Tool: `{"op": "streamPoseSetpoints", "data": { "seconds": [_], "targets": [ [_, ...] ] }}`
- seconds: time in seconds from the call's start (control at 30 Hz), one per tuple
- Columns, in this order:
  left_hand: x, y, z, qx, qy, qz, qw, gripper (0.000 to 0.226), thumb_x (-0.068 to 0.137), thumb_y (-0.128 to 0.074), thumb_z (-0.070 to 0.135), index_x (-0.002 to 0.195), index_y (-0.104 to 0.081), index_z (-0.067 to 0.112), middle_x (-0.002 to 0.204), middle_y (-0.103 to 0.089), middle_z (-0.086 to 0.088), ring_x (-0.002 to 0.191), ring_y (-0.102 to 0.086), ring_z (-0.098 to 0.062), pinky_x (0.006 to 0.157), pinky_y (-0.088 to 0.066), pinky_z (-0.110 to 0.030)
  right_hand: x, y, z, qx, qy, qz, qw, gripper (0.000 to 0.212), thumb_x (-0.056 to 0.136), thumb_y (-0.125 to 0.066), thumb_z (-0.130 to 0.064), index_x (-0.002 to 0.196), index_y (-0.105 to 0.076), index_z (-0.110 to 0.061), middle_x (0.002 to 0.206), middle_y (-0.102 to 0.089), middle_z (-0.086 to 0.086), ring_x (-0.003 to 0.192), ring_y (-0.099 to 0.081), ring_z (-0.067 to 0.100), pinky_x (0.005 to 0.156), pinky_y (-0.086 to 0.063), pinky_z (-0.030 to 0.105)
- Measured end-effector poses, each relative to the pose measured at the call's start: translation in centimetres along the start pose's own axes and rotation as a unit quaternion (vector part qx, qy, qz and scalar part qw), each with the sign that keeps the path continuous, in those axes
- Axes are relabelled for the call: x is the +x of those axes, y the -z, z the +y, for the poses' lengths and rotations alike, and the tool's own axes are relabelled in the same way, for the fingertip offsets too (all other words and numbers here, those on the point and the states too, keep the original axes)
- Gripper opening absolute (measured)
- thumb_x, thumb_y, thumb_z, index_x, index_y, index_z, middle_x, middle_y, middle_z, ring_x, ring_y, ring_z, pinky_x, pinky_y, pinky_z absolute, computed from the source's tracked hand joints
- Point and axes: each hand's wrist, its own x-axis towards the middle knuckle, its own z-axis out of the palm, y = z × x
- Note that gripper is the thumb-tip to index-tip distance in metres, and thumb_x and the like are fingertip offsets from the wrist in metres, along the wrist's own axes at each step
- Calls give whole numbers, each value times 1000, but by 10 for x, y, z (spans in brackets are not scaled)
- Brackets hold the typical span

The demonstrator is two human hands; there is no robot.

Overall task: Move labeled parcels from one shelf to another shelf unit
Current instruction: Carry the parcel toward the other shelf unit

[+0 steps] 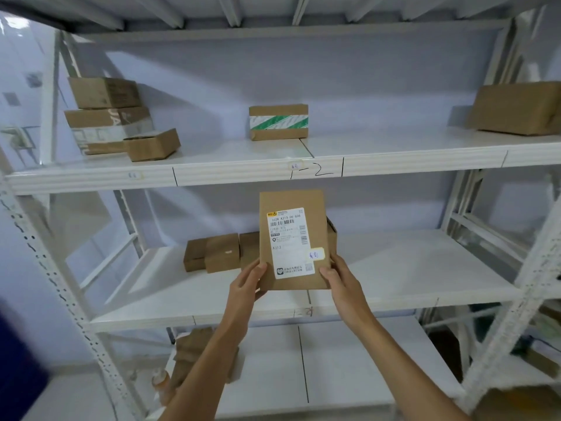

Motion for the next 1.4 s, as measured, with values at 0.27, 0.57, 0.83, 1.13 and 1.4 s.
{"op": "streamPoseSetpoints", "data": {
  "seconds": [0.27,0.57,0.83,1.13,1.4],
  "targets": [
    [-8,-2,8,-39,-43,28,998,38,100,-60,35,132,-69,16,118,-80,-2,115,-73,-24,97,-57,-35,-3,-4,-8,-4,67,-12,998,61,83,-51,-58,142,-52,-44,129,-68,-19,112,-65,-5,82,-52,12],
    [1,-22,114,-14,-228,60,972,37,99,-65,35,125,-72,10,109,-81,7,104,-76,-10,83,-58,-17,45,9,-88,32,201,2,979,61,88,-48,-57,144,-54,-34,137,-66,-10,125,-62,7,102,-53,27],
    [80,-46,225,44,-290,132,947,43,97,-60,54,121,-72,21,102,-79,10,95,-75,-7,89,-60,-34,137,8,-201,-22,186,21,982,65,88,-38,-69,141,-54,-36,131,-65,-10,121,-60,16,102,-50,41],
    [143,-48,251,204,-196,16,959,68,84,-47,78,137,-66,38,133,-71,6,125,-65,-21,109,-51,-46,212,13,-213,-105,84,4,991,79,82,-26,-85,128,-60,-30,120,-67,1,111,-62,28,99,-51,50],
    [212,-32,211,235,-176,35,955,72,67,-71,73,135,-63,49,122,-78,12,114,-73,-12,100,-59,-43,247,8,-206,-93,22,29,995,91,70,-24,-98,101,-70,-26,109,-72,4,103,-67,27,102,-50,49]
  ]
}}
